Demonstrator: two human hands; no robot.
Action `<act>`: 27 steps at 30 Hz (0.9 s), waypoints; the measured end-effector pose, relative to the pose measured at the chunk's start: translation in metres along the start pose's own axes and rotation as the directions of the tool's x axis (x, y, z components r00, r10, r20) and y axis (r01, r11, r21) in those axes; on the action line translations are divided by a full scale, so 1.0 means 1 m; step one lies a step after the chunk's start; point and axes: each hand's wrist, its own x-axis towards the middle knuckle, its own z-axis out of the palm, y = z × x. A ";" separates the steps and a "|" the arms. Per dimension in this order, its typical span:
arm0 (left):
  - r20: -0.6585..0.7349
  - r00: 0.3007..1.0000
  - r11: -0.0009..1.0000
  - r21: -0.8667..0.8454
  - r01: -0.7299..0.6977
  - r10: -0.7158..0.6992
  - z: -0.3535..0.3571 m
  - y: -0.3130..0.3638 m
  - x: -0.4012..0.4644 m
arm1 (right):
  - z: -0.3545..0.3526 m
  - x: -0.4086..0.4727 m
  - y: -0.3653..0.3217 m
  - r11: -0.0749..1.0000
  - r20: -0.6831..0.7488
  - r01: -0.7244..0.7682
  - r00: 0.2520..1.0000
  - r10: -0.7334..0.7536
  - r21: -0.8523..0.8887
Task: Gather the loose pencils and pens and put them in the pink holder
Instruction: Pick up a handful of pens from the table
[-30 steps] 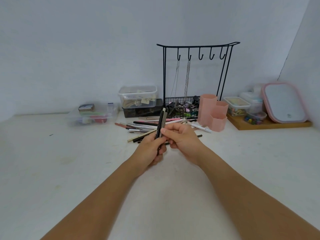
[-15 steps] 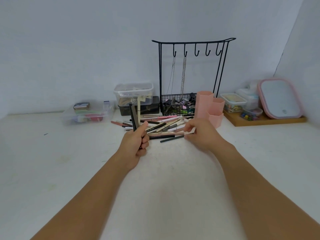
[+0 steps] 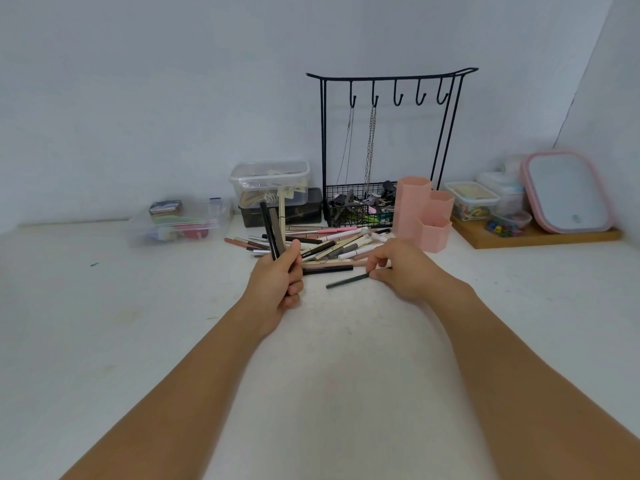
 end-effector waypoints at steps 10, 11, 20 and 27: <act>0.105 0.994 0.998 0.044 -0.034 0.030 0.007 -0.001 -0.006 | -0.007 -0.011 -0.067 0.511 -0.050 0.049 0.999 -0.013 0.858; 0.129 0.991 0.997 0.051 -0.049 0.042 0.008 -0.001 -0.008 | -0.002 -0.012 -0.072 0.449 -0.043 0.044 0.999 -0.012 0.892; 0.223 0.964 0.947 0.248 -0.202 0.147 0.011 -0.012 -0.007 | 0.029 -0.011 -0.080 0.427 -0.050 0.028 0.998 0.040 0.904; 0.210 0.974 0.967 0.222 -0.128 0.081 0.011 -0.009 -0.007 | 0.031 -0.010 -0.078 0.594 -0.049 0.031 0.999 0.015 0.804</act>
